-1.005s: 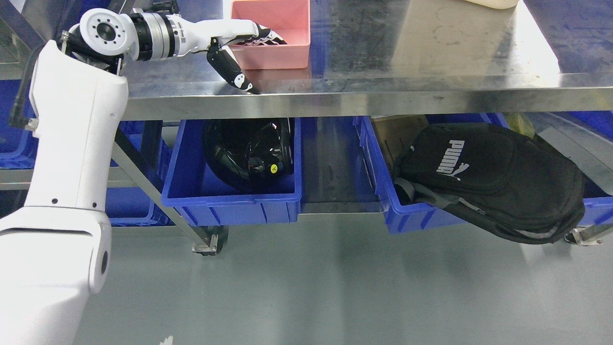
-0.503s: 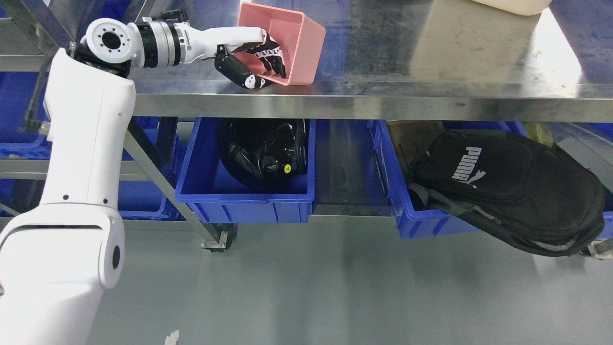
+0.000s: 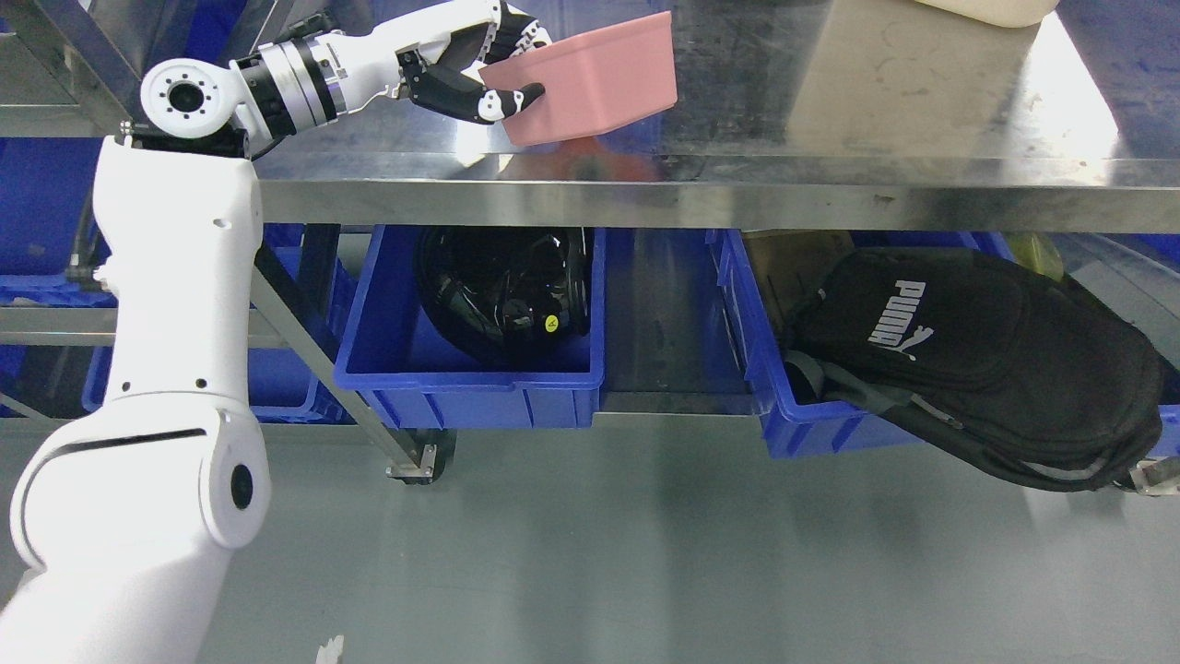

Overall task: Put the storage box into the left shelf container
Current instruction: 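Lift the pink box off the table with the left hand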

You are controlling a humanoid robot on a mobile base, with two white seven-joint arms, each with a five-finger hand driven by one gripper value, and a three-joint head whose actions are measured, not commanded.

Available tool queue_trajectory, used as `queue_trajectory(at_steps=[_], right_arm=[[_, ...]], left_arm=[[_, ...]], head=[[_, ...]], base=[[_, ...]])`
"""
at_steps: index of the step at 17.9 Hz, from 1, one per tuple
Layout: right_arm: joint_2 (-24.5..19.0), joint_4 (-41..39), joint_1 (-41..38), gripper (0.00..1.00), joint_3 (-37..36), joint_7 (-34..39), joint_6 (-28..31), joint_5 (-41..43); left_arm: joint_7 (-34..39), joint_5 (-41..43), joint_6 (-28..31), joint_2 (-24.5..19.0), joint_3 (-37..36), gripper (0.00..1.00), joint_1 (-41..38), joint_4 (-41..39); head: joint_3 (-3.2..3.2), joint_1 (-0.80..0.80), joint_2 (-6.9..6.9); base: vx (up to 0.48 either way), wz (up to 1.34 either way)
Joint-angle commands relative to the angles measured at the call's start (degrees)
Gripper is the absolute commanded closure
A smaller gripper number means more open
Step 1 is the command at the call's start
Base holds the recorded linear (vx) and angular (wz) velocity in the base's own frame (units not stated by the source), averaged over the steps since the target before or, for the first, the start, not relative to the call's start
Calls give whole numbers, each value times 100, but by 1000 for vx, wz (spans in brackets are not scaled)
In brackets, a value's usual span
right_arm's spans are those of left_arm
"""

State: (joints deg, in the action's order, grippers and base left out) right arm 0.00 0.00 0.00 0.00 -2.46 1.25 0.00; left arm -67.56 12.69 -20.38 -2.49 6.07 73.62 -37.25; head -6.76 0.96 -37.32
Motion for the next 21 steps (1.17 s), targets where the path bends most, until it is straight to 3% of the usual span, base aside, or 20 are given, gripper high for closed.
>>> queue_trajectory(at_steps=[1,5,8,10,12,16,21], right_arm=[[100,-100,-53,0,-26,0,-2,-9],[100,-100,-53,0,-26,0,-2,-9],[100,-100,-53,0,-26,0,-2,-9],[100,-100,-53,0,-26,0,-2,-9],[100,-100,-53,0,-26,0,-2,-9],[100,-100,-53,0,-26,0,-2,-9],[100,-100,-53,0,-26,0,-2,-9]], left_arm=[[-3,-1336,217,149,914,100,-58,131],[59,-3146,982,149,564,100,-637,-1115],[391,-4298,983,149,-130,100,-1610,-2274],[1066,-4826,922,149,-744,99,-2462,-3258],[1779,-4951,528,149,-1395,99,-3263,-3989],[2624,-4917,-825,149,-2775,99,-4651,-4518],[2468,-4864,-1486,149,-3208,98,-6006,-4625]], head=[[0,0,0],[0,0,0],[0,0,0],[0,0,0],[0,0,0],[0,0,0],[0,0,0]], base=[[0,0],[0,0],[0,0],[0,0],[0,0],[0,0],[26,180]])
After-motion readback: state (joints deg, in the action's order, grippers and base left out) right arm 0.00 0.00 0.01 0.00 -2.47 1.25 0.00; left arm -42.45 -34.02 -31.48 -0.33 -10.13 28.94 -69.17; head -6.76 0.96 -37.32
